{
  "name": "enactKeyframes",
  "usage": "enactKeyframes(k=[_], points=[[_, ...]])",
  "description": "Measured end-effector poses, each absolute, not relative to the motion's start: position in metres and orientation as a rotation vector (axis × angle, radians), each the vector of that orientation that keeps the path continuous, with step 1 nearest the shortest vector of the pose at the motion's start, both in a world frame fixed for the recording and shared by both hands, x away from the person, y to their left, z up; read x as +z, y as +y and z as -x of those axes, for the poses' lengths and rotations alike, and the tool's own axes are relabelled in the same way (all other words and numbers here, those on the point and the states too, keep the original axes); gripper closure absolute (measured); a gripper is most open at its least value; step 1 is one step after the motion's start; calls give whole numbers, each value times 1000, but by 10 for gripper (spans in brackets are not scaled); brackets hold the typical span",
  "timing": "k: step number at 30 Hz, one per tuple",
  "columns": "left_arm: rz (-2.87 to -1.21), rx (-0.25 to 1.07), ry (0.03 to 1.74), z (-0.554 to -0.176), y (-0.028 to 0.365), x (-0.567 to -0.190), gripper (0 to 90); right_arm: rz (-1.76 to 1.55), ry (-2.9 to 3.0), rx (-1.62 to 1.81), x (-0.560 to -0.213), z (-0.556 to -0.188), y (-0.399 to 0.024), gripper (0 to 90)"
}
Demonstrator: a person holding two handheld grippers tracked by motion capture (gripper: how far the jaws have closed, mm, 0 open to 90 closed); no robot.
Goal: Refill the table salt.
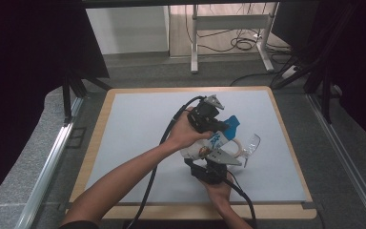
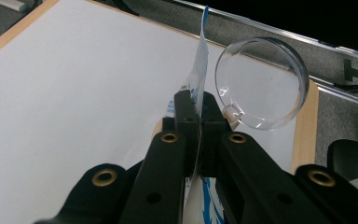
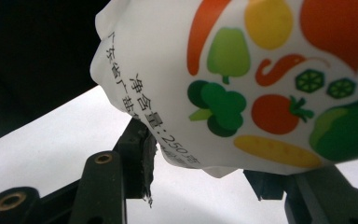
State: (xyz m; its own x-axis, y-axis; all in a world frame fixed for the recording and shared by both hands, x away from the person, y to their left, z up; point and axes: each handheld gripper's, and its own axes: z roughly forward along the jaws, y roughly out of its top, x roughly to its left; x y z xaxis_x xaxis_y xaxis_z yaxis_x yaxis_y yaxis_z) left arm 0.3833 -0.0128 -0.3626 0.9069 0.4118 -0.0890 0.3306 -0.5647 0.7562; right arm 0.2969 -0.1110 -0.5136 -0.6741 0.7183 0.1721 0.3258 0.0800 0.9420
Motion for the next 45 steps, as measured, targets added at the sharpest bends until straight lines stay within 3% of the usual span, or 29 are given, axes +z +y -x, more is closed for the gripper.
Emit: enactKeyframes(k=[45], points=[[-2361,155,498,-396,-39,-362,900,-1126,1982,1740,-506,-298,-106,474]])
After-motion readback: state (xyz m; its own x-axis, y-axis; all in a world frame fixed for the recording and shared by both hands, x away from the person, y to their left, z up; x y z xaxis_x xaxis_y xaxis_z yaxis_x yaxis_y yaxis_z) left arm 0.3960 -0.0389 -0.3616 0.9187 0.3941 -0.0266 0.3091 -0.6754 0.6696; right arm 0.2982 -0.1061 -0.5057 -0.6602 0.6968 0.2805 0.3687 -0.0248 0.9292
